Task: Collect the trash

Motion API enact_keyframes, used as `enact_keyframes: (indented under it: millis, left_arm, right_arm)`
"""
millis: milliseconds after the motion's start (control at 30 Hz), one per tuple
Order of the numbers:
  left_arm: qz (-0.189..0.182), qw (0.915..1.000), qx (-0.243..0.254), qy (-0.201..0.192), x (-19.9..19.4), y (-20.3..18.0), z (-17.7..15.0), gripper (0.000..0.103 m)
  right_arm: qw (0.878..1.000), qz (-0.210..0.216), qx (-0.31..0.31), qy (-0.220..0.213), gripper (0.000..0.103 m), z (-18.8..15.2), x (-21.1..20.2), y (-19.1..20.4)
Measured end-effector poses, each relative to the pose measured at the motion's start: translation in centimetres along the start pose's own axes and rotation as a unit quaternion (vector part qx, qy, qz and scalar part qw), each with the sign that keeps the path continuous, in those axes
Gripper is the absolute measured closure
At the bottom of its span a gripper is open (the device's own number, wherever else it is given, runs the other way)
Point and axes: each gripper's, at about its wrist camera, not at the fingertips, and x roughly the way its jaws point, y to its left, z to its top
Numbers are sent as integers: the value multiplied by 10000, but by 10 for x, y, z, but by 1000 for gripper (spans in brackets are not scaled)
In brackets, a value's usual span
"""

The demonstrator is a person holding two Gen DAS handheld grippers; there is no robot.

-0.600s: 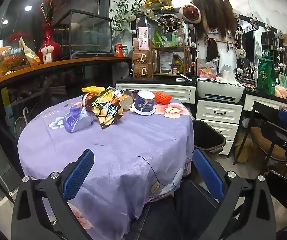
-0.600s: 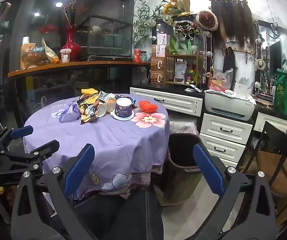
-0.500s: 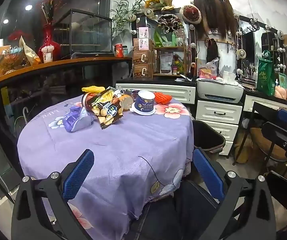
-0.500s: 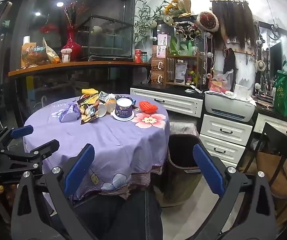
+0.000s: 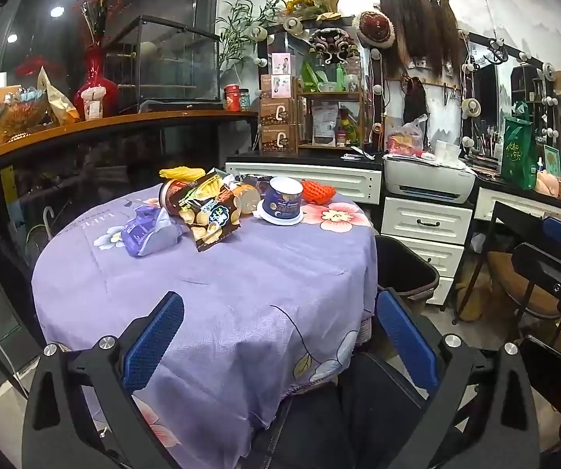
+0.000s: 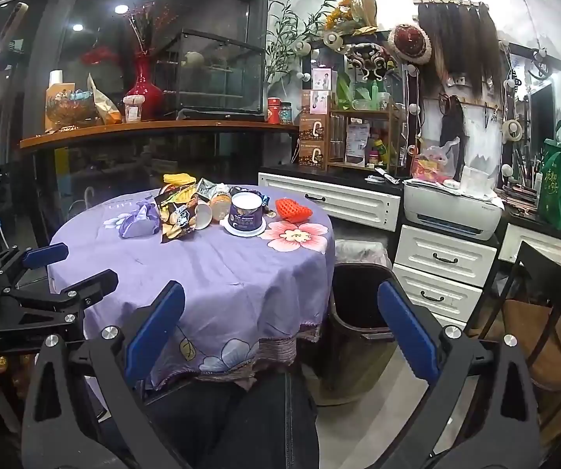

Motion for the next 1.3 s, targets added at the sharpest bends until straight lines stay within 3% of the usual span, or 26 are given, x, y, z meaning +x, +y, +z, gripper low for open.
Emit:
enact_keyframes:
  millis: [1300]
  left_arm:
    - [-39,9999,-99,-13,-3,8,4,5]
  right_arm:
    - [10000,47,29,0,5,-5,2,-2]
